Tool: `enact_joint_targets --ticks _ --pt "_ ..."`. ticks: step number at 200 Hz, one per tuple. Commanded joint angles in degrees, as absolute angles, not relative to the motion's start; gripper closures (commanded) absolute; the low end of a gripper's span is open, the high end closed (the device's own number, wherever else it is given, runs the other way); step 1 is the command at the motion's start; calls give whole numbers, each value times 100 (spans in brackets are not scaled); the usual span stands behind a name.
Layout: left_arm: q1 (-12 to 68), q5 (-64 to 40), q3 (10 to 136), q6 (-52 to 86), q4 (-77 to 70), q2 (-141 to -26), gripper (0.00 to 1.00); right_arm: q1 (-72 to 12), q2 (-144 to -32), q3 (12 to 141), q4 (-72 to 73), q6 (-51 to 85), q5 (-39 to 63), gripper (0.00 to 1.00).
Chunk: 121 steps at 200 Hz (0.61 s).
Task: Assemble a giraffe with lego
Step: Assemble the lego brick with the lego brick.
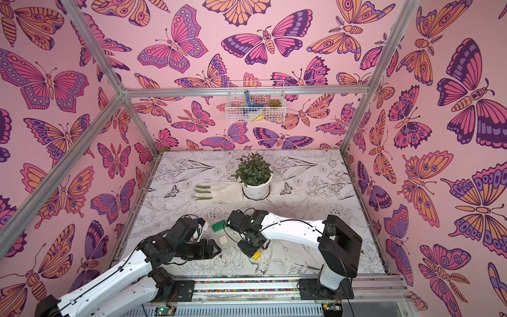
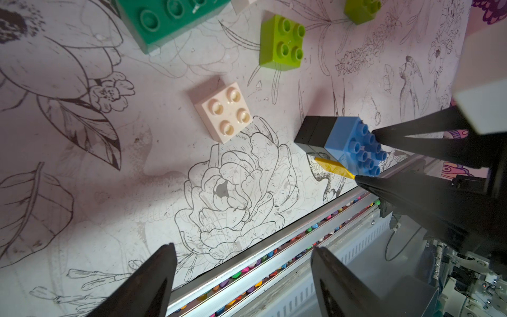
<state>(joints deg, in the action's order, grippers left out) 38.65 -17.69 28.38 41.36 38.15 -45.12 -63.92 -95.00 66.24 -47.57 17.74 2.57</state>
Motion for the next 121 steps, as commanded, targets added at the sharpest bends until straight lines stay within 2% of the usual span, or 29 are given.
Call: enact_joint_targets --ticks 1,96,121 --pt "3876 -1683 2892 4078 3874 -4537 17 -6446 -9426 6563 -4852 1714 246 56" --pt "3881 -1644 2907 4087 3878 -4559 18 -6516 -9482 6373 -4870 1606 185 60" --pt "3877 -1622 2909 4096 3878 -4576 18 -6528 -9484 6313 -4821 1592 174 68"
